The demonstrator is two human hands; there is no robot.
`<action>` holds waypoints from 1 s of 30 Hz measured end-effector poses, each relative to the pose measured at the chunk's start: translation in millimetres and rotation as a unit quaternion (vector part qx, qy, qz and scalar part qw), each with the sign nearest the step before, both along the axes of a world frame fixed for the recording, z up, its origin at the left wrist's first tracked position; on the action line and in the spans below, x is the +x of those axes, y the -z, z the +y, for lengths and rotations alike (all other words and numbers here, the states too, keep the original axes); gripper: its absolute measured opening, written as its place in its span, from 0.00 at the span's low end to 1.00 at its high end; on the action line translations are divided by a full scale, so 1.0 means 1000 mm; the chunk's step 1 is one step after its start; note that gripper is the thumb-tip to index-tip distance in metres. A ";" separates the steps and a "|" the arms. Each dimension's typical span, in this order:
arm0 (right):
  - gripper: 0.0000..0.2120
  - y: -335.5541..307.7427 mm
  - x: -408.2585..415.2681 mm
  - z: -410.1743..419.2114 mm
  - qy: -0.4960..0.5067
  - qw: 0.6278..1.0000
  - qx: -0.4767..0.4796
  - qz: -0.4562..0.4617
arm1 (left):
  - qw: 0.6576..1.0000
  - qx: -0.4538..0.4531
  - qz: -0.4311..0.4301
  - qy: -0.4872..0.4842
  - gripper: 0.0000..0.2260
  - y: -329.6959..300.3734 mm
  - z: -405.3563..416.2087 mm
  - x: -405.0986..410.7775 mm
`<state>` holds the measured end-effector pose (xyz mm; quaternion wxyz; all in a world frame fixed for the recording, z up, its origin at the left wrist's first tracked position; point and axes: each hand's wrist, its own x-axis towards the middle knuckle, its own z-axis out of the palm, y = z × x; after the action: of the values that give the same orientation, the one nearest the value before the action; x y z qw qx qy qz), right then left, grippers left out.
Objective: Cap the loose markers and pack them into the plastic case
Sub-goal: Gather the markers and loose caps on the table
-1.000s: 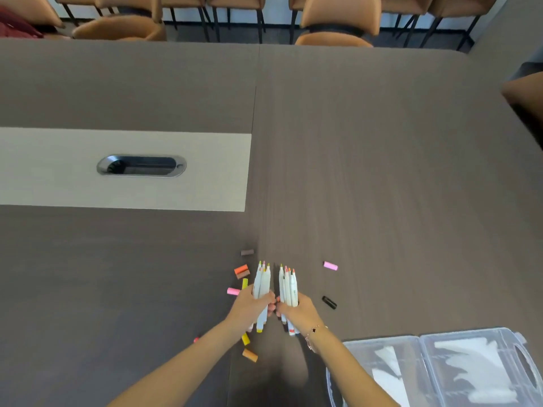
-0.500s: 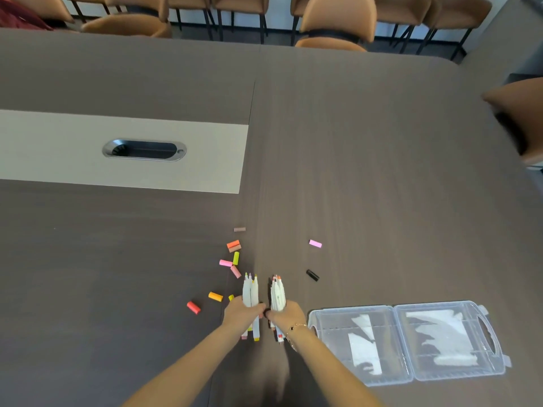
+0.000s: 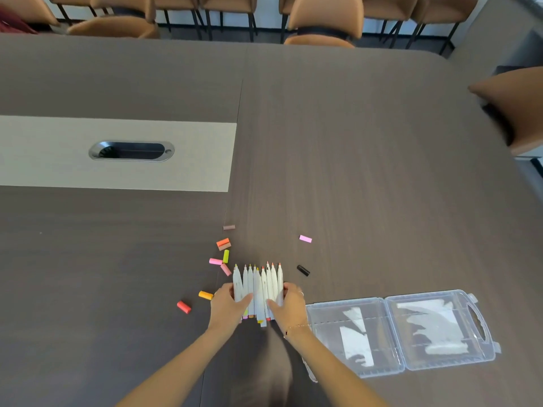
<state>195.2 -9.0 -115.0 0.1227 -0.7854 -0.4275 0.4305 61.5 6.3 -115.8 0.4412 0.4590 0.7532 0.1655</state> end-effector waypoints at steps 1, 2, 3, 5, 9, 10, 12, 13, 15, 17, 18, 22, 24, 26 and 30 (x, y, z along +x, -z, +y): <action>0.25 0.000 0.003 -0.001 -0.043 0.999 0.011 -0.030 | 1.000 0.018 -0.007 0.002 0.17 0.001 -0.002 -0.002; 0.28 -0.001 0.006 -0.003 -0.094 0.993 0.023 -0.060 | 0.999 0.033 -0.008 0.008 0.19 0.001 -0.004 -0.004; 0.30 -0.001 0.010 -0.004 -0.139 0.987 0.036 -0.075 | 0.999 0.041 -0.002 0.020 0.21 0.002 -0.007 -0.007; 0.32 -0.005 0.016 -0.006 -0.205 0.976 0.043 -0.064 | 0.997 0.063 0.008 0.052 0.23 -0.001 -0.013 -0.014; 0.38 -0.006 0.027 -0.010 -0.346 0.930 0.070 -0.104 | 0.963 0.131 0.076 0.223 0.35 0.005 -0.028 -0.031; 0.39 -0.002 0.030 -0.010 -0.366 0.921 0.072 -0.110 | 0.946 0.132 0.104 0.278 0.40 0.010 -0.030 -0.035; 0.42 0.007 0.034 -0.008 -0.398 0.906 0.087 -0.118 | 0.875 0.172 0.206 0.404 0.45 0.017 -0.031 -0.042; 0.45 0.013 0.035 -0.008 -0.415 0.895 0.103 -0.124 | 0.835 0.186 0.239 0.459 0.46 0.023 -0.029 -0.044; 0.54 0.027 0.039 -0.008 -0.436 0.869 0.177 -0.155 | 0.779 0.204 0.263 0.532 0.45 0.030 -0.027 -0.042; 0.62 0.035 0.039 -0.010 -0.439 0.865 0.182 -0.161 | 0.759 0.189 0.264 0.565 0.43 0.034 -0.024 -0.038; 0.60 0.038 0.037 -0.010 -0.431 0.867 0.193 -0.159 | 0.761 0.175 0.263 0.567 0.41 0.035 -0.023 -0.035; 0.54 0.044 0.035 -0.011 -0.424 0.872 0.198 -0.143 | 0.783 0.134 0.263 0.547 0.34 0.038 -0.019 -0.032; 0.57 0.046 0.034 -0.013 -0.410 0.879 0.191 -0.151 | 0.782 0.137 0.262 0.549 0.31 0.041 -0.018 -0.034; 0.62 0.048 0.031 -0.015 -0.395 0.889 0.178 -0.149 | 0.773 0.154 0.261 0.557 0.32 0.043 -0.015 -0.036; 0.64 0.050 0.027 -0.016 -0.382 0.894 0.177 -0.156 | 0.758 0.204 0.271 0.557 0.39 0.041 -0.003 -0.032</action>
<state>222.7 -24.7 -165.2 0.0182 -0.5840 -0.7772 0.2334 29.1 3.5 -156.5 0.1286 0.9023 0.4014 -0.0909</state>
